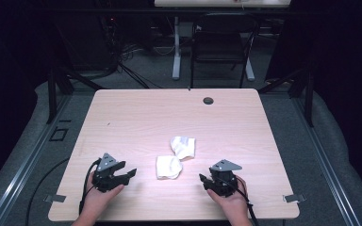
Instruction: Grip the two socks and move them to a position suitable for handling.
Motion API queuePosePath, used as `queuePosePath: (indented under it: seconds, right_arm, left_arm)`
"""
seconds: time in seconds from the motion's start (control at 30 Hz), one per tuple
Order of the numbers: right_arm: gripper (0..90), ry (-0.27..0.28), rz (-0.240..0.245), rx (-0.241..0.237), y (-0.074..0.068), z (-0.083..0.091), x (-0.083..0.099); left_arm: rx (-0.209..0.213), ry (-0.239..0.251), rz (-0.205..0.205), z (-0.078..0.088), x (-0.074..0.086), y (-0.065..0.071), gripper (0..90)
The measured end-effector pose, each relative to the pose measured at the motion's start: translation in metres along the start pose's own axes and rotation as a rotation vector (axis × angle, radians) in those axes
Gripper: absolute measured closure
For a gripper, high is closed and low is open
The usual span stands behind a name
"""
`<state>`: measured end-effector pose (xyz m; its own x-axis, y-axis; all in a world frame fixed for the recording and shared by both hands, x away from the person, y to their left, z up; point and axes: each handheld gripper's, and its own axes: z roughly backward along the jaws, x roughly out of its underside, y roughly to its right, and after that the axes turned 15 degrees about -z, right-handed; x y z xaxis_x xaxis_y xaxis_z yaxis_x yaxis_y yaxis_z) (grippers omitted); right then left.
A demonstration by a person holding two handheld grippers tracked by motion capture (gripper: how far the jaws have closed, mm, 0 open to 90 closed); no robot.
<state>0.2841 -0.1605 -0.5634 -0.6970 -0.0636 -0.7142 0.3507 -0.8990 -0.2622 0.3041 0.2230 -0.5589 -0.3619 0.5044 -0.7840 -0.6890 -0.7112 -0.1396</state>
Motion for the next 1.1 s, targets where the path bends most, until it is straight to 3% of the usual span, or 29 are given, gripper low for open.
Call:
queuePosePath:
  seconds: [0.27, 0.5, 0.63, 0.77, 0.9, 0.97, 1.0, 1.1]
  right_arm:
    - [52.1, 0.004, 0.000, -0.005, -0.002, 0.002, 0.000]
    - [52.8, 0.009, -0.017, -0.009, 0.001, 0.003, -0.001]
    - [53.7, 0.010, -0.026, -0.014, 0.002, 0.003, -0.001]
    - [54.7, 0.013, -0.023, -0.020, 0.003, 0.005, -0.002]
    - [54.9, 0.014, -0.032, -0.021, 0.004, 0.006, -0.002]
    - [55.0, 0.013, -0.033, -0.025, 0.004, 0.005, -0.002]
    - [55.0, 0.014, -0.033, -0.027, 0.005, 0.006, -0.002]
    - [55.1, 0.020, -0.036, -0.025, 0.005, 0.007, -0.003]
  left_arm:
    - [0.005, -0.004, -0.014, -0.001, -0.002, 0.003, 44.5]
    - [0.041, -0.008, -0.030, -0.006, -0.008, 0.012, 49.5]
    - [0.068, -0.009, -0.023, -0.014, -0.018, 0.019, 55.0]
    - [0.089, -0.003, -0.063, -0.023, -0.033, 0.027, 61.0]
    - [0.100, -0.010, -0.077, -0.038, -0.048, 0.035, 67.7]
    - [0.113, -0.012, -0.064, -0.047, -0.053, 0.039, 71.2]
    - [0.120, -0.020, -0.067, -0.051, -0.055, 0.041, 75.8]
    - [0.129, -0.041, -0.086, -0.063, -0.060, 0.050, 78.1]
